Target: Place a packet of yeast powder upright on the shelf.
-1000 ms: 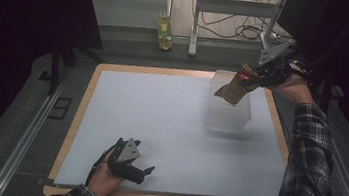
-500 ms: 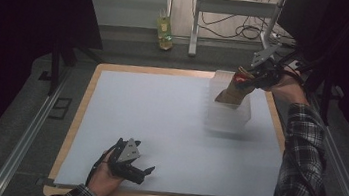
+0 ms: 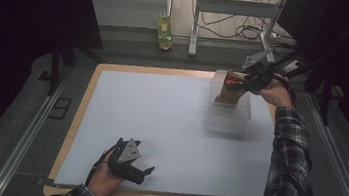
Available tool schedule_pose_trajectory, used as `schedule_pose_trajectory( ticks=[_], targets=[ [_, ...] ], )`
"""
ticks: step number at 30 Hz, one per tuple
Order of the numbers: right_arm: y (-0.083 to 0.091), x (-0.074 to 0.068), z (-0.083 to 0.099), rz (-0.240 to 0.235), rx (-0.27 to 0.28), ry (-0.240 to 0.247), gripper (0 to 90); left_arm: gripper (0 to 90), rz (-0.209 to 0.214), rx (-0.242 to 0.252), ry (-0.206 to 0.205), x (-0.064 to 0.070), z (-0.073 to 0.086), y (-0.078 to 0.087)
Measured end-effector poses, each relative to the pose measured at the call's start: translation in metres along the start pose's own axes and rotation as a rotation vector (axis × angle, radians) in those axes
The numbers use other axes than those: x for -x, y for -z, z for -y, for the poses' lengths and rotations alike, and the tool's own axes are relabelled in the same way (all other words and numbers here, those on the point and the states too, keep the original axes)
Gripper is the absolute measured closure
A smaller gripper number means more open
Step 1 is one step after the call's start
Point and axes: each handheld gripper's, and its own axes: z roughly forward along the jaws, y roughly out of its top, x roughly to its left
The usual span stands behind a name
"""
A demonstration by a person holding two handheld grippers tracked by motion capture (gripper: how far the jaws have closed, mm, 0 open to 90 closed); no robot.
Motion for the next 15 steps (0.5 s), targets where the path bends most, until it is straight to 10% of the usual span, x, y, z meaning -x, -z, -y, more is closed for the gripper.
schedule_pose_trajectory(
  ticks=[15],
  targets=[
    [0.006, -0.011, -0.009, 0.075, 0.051, -0.103, 34.1, 3.7, -0.006, 0.002, -0.001, 0.001, 0.0, 0.0]
  ],
)
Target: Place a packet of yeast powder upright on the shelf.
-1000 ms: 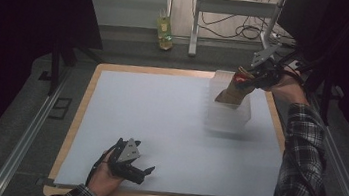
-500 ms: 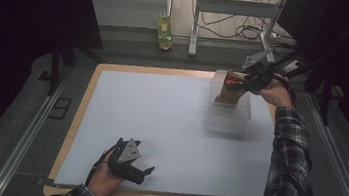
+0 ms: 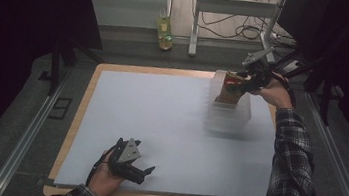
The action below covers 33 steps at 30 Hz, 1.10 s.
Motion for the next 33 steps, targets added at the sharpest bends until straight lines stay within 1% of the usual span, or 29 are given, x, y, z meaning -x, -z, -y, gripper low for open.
schedule_pose_trajectory(
  ticks=[1, 6, 7, 8, 10, 12, 13, 14, 15, 17, 19, 20, 22, 24, 27, 33],
  targets=[
    [0.0, 0.0, 0.0, 0.009, 0.002, -0.007, 32.2, 3.7, 0.0, -0.001, -0.001, 0.0, 0.0, 0.0],
    [0.002, -0.001, 0.0, 0.014, 0.03, -0.04, 21.8, 3.7, 0.002, -0.005, -0.003, 0.0, 0.0, -0.001],
    [0.004, -0.001, -0.001, 0.009, 0.04, -0.053, 20.1, 3.7, 0.001, -0.004, -0.004, 0.0, 0.0, -0.001],
    [0.007, -0.001, -0.002, 0.002, 0.06, -0.078, 17.6, 3.7, 0.0, -0.005, -0.005, 0.0, 0.0, -0.001],
    [0.008, -0.001, -0.003, 0.0, 0.064, -0.088, 16.6, 3.7, -0.002, -0.005, -0.005, 0.0, 0.0, -0.001],
    [0.012, -0.001, -0.005, 0.003, 0.083, -0.102, 15.3, 3.7, -0.004, -0.002, -0.002, 0.0, 0.0, -0.001],
    [0.014, -0.002, -0.005, -0.004, 0.089, -0.108, 14.1, 3.7, -0.004, -0.001, -0.001, -0.001, 0.0, -0.001],
    [0.014, -0.002, -0.006, -0.007, 0.094, -0.11, 13.6, 3.7, -0.005, 0.0, 0.0, -0.001, 0.0, 0.0],
    [0.015, -0.003, -0.006, 0.002, 0.098, -0.107, 12.4, 3.7, -0.006, 0.002, 0.0, -0.001, 0.0, 0.0],
    [0.017, -0.005, -0.007, 0.001, 0.093, -0.11, 11.2, 3.6, -0.004, 0.006, 0.002, -0.001, 0.0, 0.0],
    [0.017, -0.006, -0.007, 0.016, 0.077, -0.111, 9.1, 3.7, 0.006, 0.009, 0.002, -0.001, 0.0, 0.0],
    [0.017, -0.007, -0.007, 0.015, 0.076, -0.11, 8.8, 3.9, 0.016, 0.011, 0.002, -0.002, 0.0, 0.0],
    [0.019, -0.008, -0.008, 0.014, 0.081, -0.121, 8.0, 4.3, 0.024, 0.02, -0.001, -0.002, 0.0, -0.001],
    [0.023, -0.008, -0.009, 0.026, 0.096, -0.125, 7.4, 4.2, 0.028, 0.026, -0.012, -0.001, 0.0, 0.0],
    [0.027, -0.009, -0.01, 0.04, 0.099, -0.134, 6.3, 4.1, 0.024, 0.031, -0.017, 0.0, -0.001, 0.0],
    [0.036, -0.014, -0.011, 0.069, 0.106, -0.145, 5.4, 3.9, 0.022, 0.033, -0.008, -0.001, -0.001, 0.001]
  ],
)
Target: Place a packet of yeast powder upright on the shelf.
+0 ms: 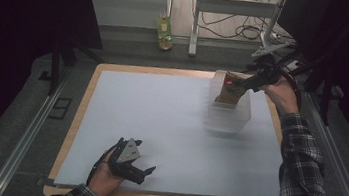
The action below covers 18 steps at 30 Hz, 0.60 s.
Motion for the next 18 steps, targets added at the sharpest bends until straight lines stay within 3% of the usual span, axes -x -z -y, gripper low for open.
schedule_pose_trajectory(
  ticks=[3, 6, 9, 18],
  targets=[
    [0.004, -0.003, 0.001, 0.015, -0.008, 0.002, 5.0, 3.5, -0.001, 0.006, -0.002, 0.0, 0.0, 0.0],
    [0.008, -0.006, 0.001, 0.022, -0.001, 0.009, 4.9, 2.3, 0.053, 0.074, 0.008, 0.0, 0.0, 0.003],
    [0.013, -0.009, 0.001, 0.044, -0.013, 0.022, 4.9, 2.0, 0.072, 0.122, 0.007, 0.001, -0.001, 0.007],
    [0.023, -0.02, 0.009, 0.033, 0.011, 0.015, 4.7, 1.8, 0.053, 0.09, -0.005, 0.001, -0.001, 0.005]
  ],
)
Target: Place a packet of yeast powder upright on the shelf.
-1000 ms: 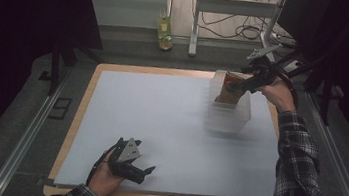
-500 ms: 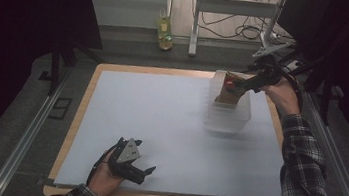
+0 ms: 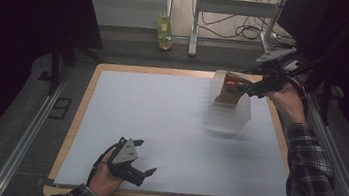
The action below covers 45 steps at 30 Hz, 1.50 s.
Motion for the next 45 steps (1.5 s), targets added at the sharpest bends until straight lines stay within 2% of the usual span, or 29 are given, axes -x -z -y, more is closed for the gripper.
schedule_pose_trajectory(
  ticks=[6, 10, 15, 17, 29, 38, 45],
  targets=[
    [0.002, -0.009, 0.007, -0.008, -0.007, 0.001, 4.4, 1.9, -0.011, -0.03, -0.002, 0.0, 0.0, -0.002],
    [0.004, -0.015, 0.012, -0.031, 0.002, -0.002, 3.7, 2.0, -0.016, -0.032, 0.005, -0.001, 0.0, -0.001],
    [0.01, -0.021, 0.018, -0.03, 0.012, -0.01, 2.7, 1.9, -0.02, -0.037, 0.008, -0.001, 0.0, -0.001],
    [0.013, -0.023, 0.021, -0.043, 0.021, -0.013, 2.2, 1.8, -0.022, -0.033, 0.013, -0.001, 0.0, -0.002],
    [0.025, -0.039, 0.038, -0.044, 0.036, -0.029, 0.6, 1.2, -0.025, -0.036, 0.019, -0.001, 0.001, -0.002],
    [0.027, -0.05, 0.05, -0.047, 0.044, -0.028, 0.6, 1.1, -0.027, -0.037, 0.017, -0.001, 0.001, -0.002],
    [0.027, -0.057, 0.057, -0.059, 0.052, -0.035, 0.6, 0.2, -0.049, -0.033, 0.027, -0.003, 0.001, -0.001]
  ],
)
